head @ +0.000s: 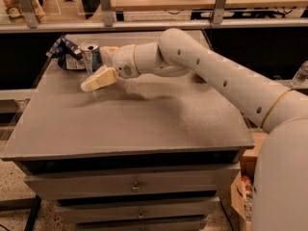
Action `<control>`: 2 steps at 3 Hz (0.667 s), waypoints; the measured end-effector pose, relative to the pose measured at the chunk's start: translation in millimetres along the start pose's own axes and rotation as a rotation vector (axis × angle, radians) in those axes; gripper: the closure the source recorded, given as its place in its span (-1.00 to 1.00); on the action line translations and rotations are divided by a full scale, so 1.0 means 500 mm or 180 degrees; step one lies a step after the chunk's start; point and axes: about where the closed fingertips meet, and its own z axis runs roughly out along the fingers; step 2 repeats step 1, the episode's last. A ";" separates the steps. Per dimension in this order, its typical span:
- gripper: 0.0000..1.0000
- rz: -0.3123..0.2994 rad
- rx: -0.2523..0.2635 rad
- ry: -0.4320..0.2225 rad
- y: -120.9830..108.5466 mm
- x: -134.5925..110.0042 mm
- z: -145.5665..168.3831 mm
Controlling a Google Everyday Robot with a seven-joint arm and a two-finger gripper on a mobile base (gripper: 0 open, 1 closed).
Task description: Move redbull can near blue chip bag
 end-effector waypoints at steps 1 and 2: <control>-1.00 0.0000 -0.0001 0.0000 0.000 0.000 0.000; -1.00 0.0000 -0.0001 0.0000 0.000 0.000 0.000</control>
Offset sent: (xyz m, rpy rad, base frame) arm 0.0000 0.0000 0.0000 0.0000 0.0000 0.0000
